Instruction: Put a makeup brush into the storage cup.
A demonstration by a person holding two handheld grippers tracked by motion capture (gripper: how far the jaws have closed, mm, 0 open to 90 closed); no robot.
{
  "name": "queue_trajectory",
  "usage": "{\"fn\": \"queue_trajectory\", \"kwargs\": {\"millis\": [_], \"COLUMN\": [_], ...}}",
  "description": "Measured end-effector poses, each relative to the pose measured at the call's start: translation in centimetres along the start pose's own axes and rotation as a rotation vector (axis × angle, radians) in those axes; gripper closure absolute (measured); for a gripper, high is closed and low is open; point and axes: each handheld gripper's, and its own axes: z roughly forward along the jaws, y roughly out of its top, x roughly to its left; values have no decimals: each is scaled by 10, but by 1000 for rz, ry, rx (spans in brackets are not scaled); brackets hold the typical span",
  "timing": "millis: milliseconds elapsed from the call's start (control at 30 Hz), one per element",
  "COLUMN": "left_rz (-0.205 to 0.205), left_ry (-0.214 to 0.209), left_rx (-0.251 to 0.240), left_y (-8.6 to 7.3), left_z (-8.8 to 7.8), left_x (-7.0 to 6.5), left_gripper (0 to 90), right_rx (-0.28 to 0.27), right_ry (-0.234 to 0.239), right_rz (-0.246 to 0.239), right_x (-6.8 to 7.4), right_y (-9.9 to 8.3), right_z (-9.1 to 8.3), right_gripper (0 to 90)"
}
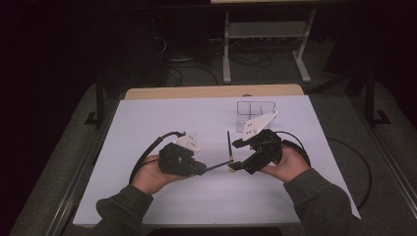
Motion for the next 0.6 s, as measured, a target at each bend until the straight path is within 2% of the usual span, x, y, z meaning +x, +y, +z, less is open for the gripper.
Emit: {"fn": "queue_trajectory", "kwargs": {"millis": [33,67,233,600], "left_rz": [4,10,34,71], "left_ry": [-3,-5,-17,-51], "left_rx": [-1,-4,-1,0], "left_y": [1,1,5,10], "left_z": [0,1,4,10], "left_x": [-1,-1,-3,-7], "left_gripper": [833,833,833,833], "right_rx": [3,7,25,77], "right_ry": [10,10,33,126], "right_rz": [6,-19,-28,-58], "right_x": [1,-1,0,5], "right_y": [1,1,2,2], "right_z": [1,3,9,24], "right_gripper": [293,299,325,438]}}
